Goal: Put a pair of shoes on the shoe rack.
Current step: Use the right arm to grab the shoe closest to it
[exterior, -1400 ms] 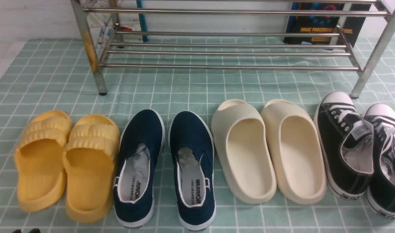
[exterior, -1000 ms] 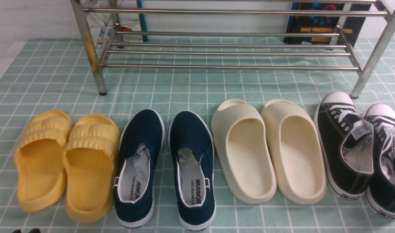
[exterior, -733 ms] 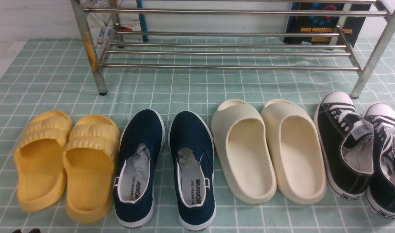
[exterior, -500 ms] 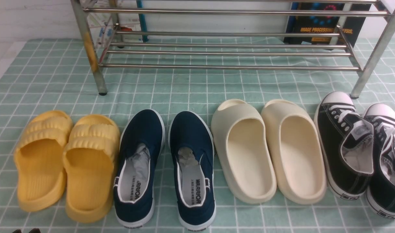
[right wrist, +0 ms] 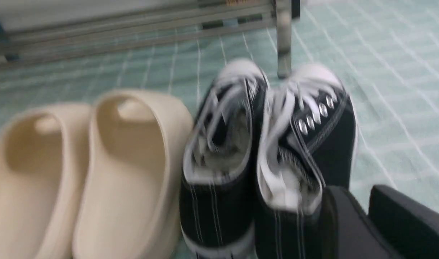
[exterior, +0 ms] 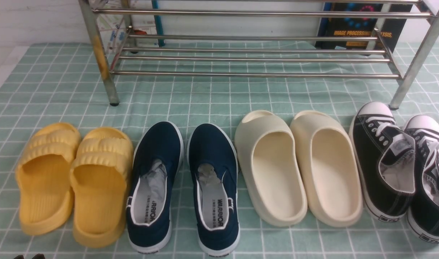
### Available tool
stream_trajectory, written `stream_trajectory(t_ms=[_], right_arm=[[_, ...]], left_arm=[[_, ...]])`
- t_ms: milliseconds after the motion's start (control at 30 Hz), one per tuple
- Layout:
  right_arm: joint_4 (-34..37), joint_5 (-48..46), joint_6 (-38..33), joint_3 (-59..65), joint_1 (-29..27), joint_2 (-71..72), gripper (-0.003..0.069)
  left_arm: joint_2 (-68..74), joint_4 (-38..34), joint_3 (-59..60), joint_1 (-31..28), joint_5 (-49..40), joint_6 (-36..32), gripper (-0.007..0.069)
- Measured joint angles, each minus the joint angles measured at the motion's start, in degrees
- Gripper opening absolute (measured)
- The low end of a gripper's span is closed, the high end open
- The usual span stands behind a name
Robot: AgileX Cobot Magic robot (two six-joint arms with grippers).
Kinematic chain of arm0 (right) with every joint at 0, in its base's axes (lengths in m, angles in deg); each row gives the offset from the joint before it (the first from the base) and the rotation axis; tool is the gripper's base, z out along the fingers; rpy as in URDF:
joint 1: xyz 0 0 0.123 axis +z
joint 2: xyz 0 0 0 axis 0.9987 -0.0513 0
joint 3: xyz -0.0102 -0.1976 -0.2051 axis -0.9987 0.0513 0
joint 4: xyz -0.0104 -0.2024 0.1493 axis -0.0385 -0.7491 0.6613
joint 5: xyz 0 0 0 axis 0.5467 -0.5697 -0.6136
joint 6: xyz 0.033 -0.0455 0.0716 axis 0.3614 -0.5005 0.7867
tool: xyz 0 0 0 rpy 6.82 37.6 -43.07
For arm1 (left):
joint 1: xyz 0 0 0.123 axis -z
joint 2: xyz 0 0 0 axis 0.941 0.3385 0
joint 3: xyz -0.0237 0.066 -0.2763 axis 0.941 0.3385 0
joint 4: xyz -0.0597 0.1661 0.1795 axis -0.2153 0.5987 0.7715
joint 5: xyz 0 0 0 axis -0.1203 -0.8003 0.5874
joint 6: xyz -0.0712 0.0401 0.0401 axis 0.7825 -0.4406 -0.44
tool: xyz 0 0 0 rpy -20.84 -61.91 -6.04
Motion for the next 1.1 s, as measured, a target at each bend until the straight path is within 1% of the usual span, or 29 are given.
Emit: stream_trajectory(t_ms=[33, 67, 100, 133, 167, 233, 300, 333, 433, 467, 533, 633, 700, 733, 800, 900, 967, 1000, 1033, 1067, 1100], right_arm=[[0.00, 4.81, 0.00, 0.00, 0.00, 0.00, 0.0153], [0.00, 4.81, 0.00, 0.00, 0.00, 0.00, 0.0153], [-0.07, 9.95, 0.00, 0.00, 0.00, 0.00, 0.0155], [-0.36, 18.34, 0.00, 0.00, 0.00, 0.00, 0.0158], [-0.53, 23.43, 0.00, 0.00, 0.00, 0.00, 0.0160], [-0.68, 28.44, 0.00, 0.00, 0.00, 0.00, 0.0161], [-1.05, 40.97, 0.00, 0.00, 0.00, 0.00, 0.0163], [-1.12, 45.75, 0.00, 0.00, 0.00, 0.00, 0.0163], [-1.26, 57.85, 0.06, 0.00, 0.00, 0.00, 0.0167], [-1.26, 59.37, 0.35, 0.00, 0.00, 0.00, 0.0169], [-1.26, 60.67, 1.76, -0.17, 0.00, 0.00, 0.0172], [-1.26, 58.22, 2.89, -2.64, 0.00, 0.00, 0.0176], [-1.26, 50.17, 1.85, -8.98, 0.00, -1.83, 0.0181], [-1.26, 50.17, 1.85, -9.59, 0.00, -2.14, 0.0181], [-1.26, 39.46, -1.26, -18.35, 0.00, -8.73, 0.0184], [-1.26, 30.13, -4.16, -25.46, 0.00, -16.82, 0.0185], [-1.26, 25.73, -5.18, -28.80, 0.00, -23.75, 0.0188], [-1.26, 24.13, -5.59, -30.22, 0.00, -27.58, 0.0190], [-1.26, 24.13, -5.59, -30.41, 0.00, -28.19, 0.0191], [-1.26, 24.37, -5.82, -31.32, 0.00, -32.28, 0.0195], [-1.26, 26.95, -5.82, -31.62, 0.00, -36.15, 0.0197]], left_arm=[[0.00, 0.00, 0.00, 0.00, 0.00, 0.00, 0.0238], [0.00, 0.00, 0.00, 0.00, 0.00, 0.00, 0.0238], [0.00, 0.00, 0.00, 0.00, 0.00, 0.00, 0.0238], [0.00, 0.00, 0.00, 0.00, 0.00, 0.00, 0.0238], [0.00, 0.00, 0.00, 0.00, 0.00, 0.00, 0.0238], [0.00, 0.00, 0.00, 0.00, 0.00, 0.00, 0.0238], [0.00, 0.00, 0.00, 0.00, 0.00, 0.00, 0.0238], [0.00, 0.00, 0.00, 0.00, 0.00, 0.00, 0.0238], [0.00, 0.00, 0.00, 0.00, 0.00, 0.00, 0.0238], [0.00, 0.00, 0.00, 0.00, 0.00, 0.00, 0.0238], [0.00, 0.00, 0.00, 0.00, 0.00, 0.00, 0.0238], [0.00, 0.00, 0.00, 0.00, 0.00, 0.00, 0.0238], [0.00, 0.00, 0.00, 0.00, 0.00, 0.00, 0.0238], [0.00, 0.00, 0.00, 0.00, 0.00, 0.00, 0.0238], [0.00, 0.00, 0.00, 0.00, 0.00, 0.00, 0.0238], [0.00, 0.00, 0.00, 0.00, 0.00, 0.00, 0.0238], [0.00, 0.00, 0.00, 0.00, 0.00, 0.00, 0.0238], [0.00, 0.00, 0.00, 0.00, 0.00, 0.00, 0.0238], [0.00, 0.00, 0.00, 0.00, 0.00, 0.00, 0.0238], [0.00, 0.00, 0.00, 0.00, 0.00, 0.00, 0.0238], [0.00, 0.00, 0.00, 0.00, 0.00, 0.00, 0.0238]])
